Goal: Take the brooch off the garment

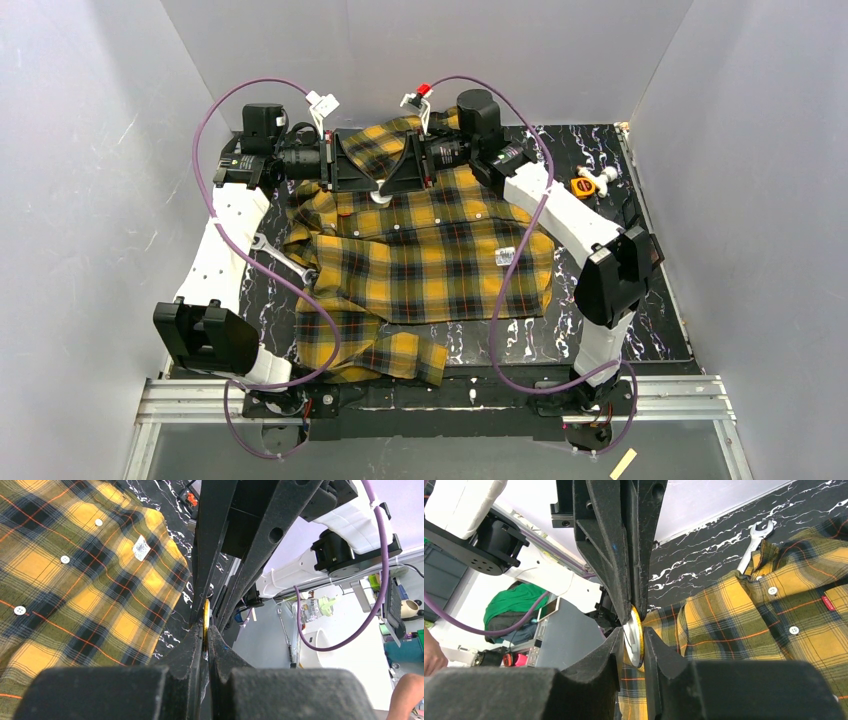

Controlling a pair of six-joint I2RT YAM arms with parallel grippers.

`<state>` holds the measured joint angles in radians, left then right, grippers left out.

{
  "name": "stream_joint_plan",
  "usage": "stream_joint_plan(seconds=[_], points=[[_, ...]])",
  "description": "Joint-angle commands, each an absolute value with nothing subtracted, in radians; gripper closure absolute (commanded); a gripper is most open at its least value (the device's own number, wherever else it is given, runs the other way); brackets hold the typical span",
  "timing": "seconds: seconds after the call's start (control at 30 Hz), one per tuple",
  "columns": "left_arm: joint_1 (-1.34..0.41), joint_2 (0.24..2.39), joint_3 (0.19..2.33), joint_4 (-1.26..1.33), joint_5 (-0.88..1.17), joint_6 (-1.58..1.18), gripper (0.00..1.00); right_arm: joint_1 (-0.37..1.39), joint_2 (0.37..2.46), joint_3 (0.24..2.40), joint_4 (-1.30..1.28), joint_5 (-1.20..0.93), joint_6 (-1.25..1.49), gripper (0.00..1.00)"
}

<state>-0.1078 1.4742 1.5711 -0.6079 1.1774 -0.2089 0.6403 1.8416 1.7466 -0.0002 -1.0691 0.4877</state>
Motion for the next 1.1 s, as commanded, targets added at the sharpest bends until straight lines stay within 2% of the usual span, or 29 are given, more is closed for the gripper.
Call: stream_joint_plan(seconds=[0.0, 0.33, 0.63, 1.07], points=[[-0.115, 1.442, 1.609, -0.611, 1.213, -0.202, 1.00, 0.653, 1.857, 1.818, -0.123, -1.023, 0.368, 0.73], [-0.116, 1.448, 1.618, -0.610, 1.210, -0.203, 1.00, 0.658, 1.873, 1.873, -0.269, -0.956, 0.240, 0.77], [-0.116, 1.459, 1.622, -0.605, 1.212, -0.214, 1.00, 0.663, 1.876, 1.882, -0.302, -0.953, 0.206, 0.78], [-0.115, 1.454, 1.600, -0.598, 1.213, -0.217, 1.00, 0.662, 1.844, 1.827, -0.156, -0.895, 0.327, 0.82]])
